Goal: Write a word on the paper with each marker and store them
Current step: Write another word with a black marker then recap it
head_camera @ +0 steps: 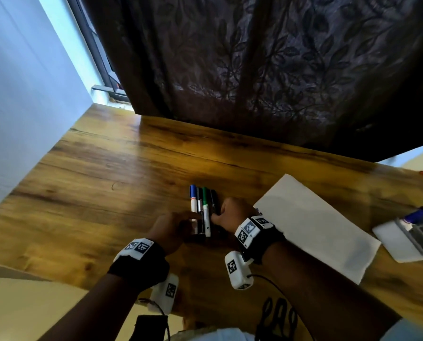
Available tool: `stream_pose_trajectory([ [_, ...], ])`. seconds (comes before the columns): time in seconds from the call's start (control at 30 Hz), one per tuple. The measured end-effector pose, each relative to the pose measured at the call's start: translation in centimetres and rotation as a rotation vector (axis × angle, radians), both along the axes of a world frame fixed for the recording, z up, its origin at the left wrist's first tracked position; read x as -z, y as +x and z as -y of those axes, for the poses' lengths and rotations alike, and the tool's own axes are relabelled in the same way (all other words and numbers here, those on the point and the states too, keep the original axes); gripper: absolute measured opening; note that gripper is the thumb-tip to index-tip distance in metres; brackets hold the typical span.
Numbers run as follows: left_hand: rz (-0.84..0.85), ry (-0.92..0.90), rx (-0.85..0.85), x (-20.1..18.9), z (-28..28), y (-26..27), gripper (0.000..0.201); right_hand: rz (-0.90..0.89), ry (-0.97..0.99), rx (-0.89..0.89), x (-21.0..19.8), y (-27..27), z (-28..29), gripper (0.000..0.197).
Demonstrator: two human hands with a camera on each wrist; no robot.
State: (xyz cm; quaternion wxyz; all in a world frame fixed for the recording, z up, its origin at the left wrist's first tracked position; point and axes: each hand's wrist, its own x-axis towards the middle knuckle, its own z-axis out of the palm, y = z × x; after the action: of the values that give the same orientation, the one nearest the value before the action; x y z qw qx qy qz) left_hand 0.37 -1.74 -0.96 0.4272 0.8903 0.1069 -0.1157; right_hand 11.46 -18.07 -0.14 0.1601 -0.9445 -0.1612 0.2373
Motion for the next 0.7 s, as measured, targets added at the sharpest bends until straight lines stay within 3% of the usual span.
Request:
stream_pose_trajectory([
  [0.17,0.14,0.07,-0.044,-0.7,0.0,1.1,0.044,-0.011,-0.003,0.001,-1.3,0.1,1.7,0.028],
  [0.27,0.315,0.139,0.016,-1.4,0.8,2.1,0.061,-0.037,0.211,0.009,-2.4,-0.1,4.0,0.021],
  [0.37,0.358,0.274,0.167,-1.6,2.1,3.5,0.051,-0.042,0.421,0.024,-4.1,-0.7,6.9,0.013],
  [0.47,0.36,0.14,0.291,-2.3,4.4,4.6,0.029,-0.136,0.708,0.124,-5.7,-1.1,10.3,0.011],
  [0.57,0.434,-0.068,0.314,-4.4,7.9,5.0,0.032,-0.347,1.096,0.351,-6.9,-1.3,12.8,0.011],
  [0.63,0.474,-0.106,0.382,-5.8,10.2,5.4,0.019,-0.44,1.159,0.389,-7.4,-1.3,13.8,0.013],
  [0.7,0.474,-0.141,0.434,-6.7,12.3,5.9,0.022,-0.407,1.103,0.342,-7.8,-1.4,14.9,0.029],
])
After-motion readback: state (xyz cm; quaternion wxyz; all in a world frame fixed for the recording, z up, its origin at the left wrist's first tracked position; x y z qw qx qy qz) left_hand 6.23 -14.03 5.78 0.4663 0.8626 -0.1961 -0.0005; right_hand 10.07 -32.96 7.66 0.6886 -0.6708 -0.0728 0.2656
